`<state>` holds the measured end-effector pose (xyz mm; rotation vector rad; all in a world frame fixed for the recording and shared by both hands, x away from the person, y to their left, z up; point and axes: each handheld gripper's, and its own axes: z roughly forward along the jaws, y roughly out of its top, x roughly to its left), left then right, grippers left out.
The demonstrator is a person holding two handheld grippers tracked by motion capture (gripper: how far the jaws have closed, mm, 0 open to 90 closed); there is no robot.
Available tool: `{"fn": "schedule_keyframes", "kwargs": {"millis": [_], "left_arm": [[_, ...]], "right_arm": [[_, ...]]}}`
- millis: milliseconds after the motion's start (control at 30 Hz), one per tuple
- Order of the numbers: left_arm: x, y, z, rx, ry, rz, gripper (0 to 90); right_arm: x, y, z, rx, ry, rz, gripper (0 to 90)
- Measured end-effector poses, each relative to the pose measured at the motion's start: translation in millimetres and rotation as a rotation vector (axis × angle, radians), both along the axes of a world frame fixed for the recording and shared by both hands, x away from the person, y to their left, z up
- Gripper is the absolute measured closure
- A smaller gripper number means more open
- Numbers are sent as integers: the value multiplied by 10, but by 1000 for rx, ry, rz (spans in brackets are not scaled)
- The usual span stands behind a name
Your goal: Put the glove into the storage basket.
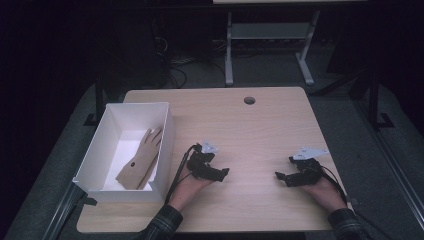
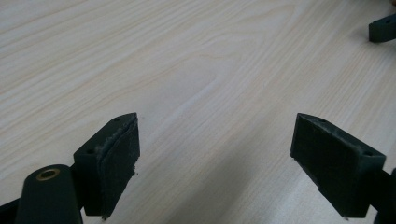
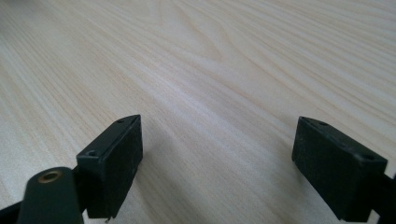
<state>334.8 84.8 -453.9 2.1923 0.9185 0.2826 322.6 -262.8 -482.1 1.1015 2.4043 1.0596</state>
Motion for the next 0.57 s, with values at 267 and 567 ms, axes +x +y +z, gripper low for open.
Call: {"fn": "schedule_keyframes", "kwargs": {"millis": [267, 567], "left_arm": [[-33, -18, -162, 24, -8, -23, 150], [-75, 7, -228, 46, -62, -38, 139]], "right_arm": [[-8, 7, -1, 3, 1, -3, 159], [-7, 7, 0, 3, 1, -2, 159]]}}
